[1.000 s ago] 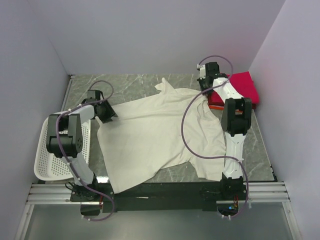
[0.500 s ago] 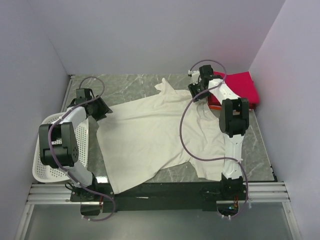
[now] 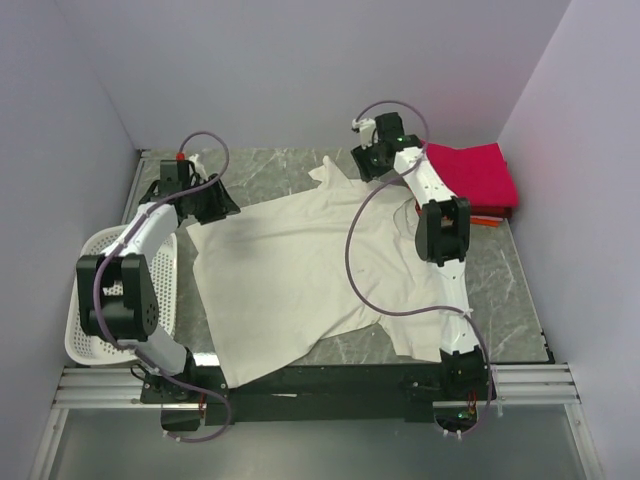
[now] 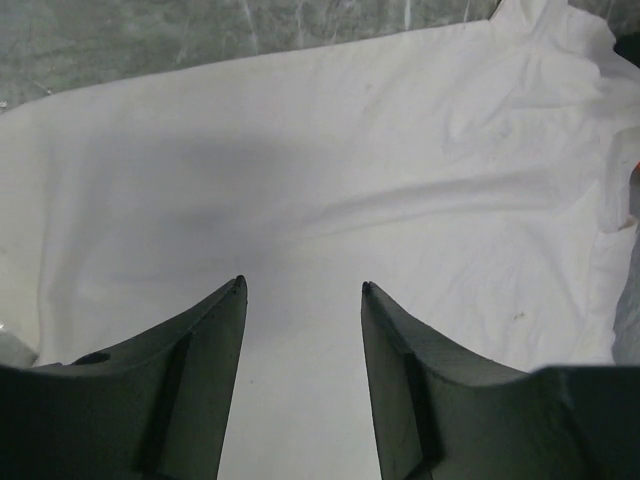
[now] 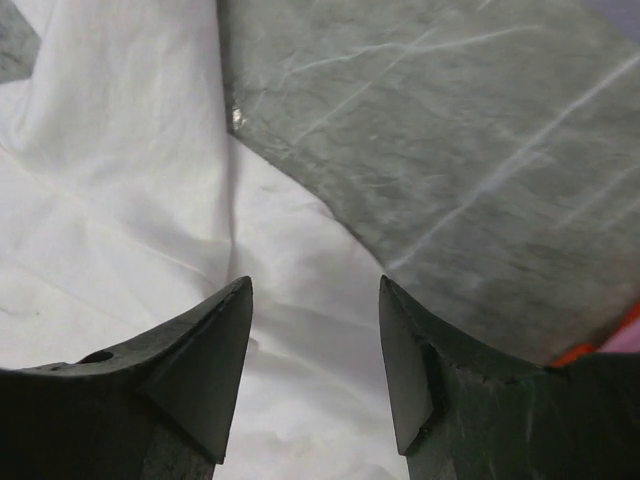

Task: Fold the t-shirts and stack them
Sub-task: Flatten the tshirt out

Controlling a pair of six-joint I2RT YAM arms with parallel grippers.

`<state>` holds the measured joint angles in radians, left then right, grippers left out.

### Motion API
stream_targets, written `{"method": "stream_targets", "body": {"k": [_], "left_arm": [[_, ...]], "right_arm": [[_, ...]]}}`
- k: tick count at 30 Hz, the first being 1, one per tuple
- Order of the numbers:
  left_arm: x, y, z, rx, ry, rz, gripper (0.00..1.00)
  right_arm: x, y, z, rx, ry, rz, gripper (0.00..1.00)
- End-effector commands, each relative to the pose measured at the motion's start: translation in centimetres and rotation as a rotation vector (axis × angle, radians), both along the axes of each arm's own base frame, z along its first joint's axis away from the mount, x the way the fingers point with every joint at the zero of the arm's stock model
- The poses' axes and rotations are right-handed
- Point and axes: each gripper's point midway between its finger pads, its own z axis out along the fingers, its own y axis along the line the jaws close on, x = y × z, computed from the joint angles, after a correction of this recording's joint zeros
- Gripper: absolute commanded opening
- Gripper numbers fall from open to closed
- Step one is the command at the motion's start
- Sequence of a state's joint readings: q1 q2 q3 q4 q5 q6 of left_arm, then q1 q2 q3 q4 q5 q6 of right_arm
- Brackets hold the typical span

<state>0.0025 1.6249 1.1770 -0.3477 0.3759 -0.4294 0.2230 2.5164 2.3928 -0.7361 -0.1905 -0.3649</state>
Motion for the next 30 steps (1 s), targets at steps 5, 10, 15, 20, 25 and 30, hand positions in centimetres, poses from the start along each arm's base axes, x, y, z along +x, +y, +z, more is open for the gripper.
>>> {"method": "stream_targets", "body": {"k": [5, 10, 15, 20, 25, 30], "left_arm": [[-3.9, 0.8, 2.8, 0.094, -0.109, -0.068, 0.56], [-4.9, 0.9, 2.7, 0.108, -0.132, -0.074, 0.56], [-4.9, 0.6, 2.4, 0.102, -0.138, -0.093, 0.56], [-5.6, 0.8, 1.2, 0.114, -0.115, -0.099, 0.56], [-5.6, 0.7, 1.0, 0.115, -0.110, -0.109, 0.56], [-5.7, 0.7, 0.8, 0.113, -0.102, -0.111, 0.56]], "right_arm": [[0.7, -0.1, -1.5, -0.095, -0.014, -0.002, 0.58], [-0.3, -1.2, -3.9, -0.172, 0.043, 0.031, 0.57], [-1.3, -1.6, -6.2, -0.203, 0.107, 0.055, 0.45], [-1.6, -1.8, -6.3, -0.194, 0.113, 0.056, 0.07], [-0.6, -1.8, -3.4, -0.178, 0.036, 0.014, 0.00], [0.0, -1.4, 3.5, -0.106, -0.103, -0.029, 0.00]]}}
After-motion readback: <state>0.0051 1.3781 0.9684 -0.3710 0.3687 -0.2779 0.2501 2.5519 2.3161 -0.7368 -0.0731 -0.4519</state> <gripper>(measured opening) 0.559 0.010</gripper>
